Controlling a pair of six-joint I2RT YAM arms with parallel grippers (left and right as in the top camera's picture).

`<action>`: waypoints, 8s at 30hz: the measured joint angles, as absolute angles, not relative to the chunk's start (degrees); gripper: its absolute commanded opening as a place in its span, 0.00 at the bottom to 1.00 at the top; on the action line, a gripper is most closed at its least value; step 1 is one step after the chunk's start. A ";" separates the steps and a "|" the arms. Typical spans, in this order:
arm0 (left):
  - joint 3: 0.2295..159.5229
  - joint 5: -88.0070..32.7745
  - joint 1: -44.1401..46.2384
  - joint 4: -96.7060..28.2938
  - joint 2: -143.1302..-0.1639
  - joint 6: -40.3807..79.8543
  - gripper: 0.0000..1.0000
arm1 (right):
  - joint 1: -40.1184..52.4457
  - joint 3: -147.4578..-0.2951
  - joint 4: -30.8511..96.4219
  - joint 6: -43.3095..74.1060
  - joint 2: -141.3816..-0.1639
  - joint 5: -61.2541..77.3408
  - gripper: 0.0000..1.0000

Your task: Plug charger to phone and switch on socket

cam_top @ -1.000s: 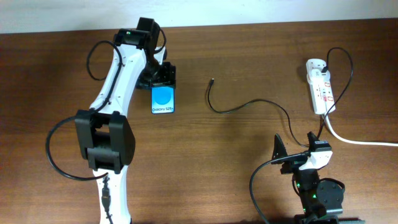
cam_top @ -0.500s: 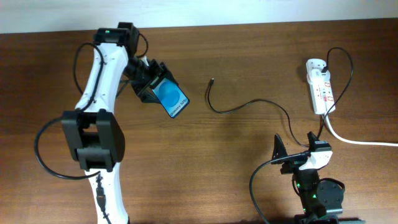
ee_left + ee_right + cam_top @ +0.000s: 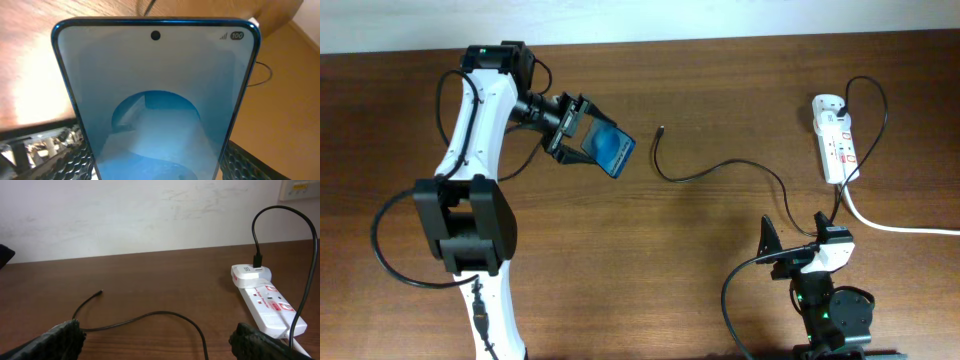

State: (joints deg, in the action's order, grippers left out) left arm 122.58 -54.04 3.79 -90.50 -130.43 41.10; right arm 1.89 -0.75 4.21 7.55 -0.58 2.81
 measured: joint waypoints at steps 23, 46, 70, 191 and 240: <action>122.58 -69.54 3.77 -96.44 -130.43 46.37 0.00 | 1.89 -0.75 4.21 7.55 -0.58 2.79 0.98; 122.58 -70.94 3.77 -96.57 -130.43 46.37 0.00 | 1.89 -22.79 15.53 19.11 -28.73 9.34 0.99; 122.61 -71.18 3.77 -96.49 -130.43 46.37 0.00 | -13.74 -63.92 56.49 10.02 -63.35 21.69 0.98; 123.33 -77.97 12.64 -63.51 -130.43 10.46 1.00 | 9.34 -33.52 -39.70 83.88 -73.71 7.66 0.04; 123.28 -60.10 19.00 -20.82 -133.75 63.46 0.50 | 19.16 -42.26 -37.28 102.10 -86.04 -0.54 0.04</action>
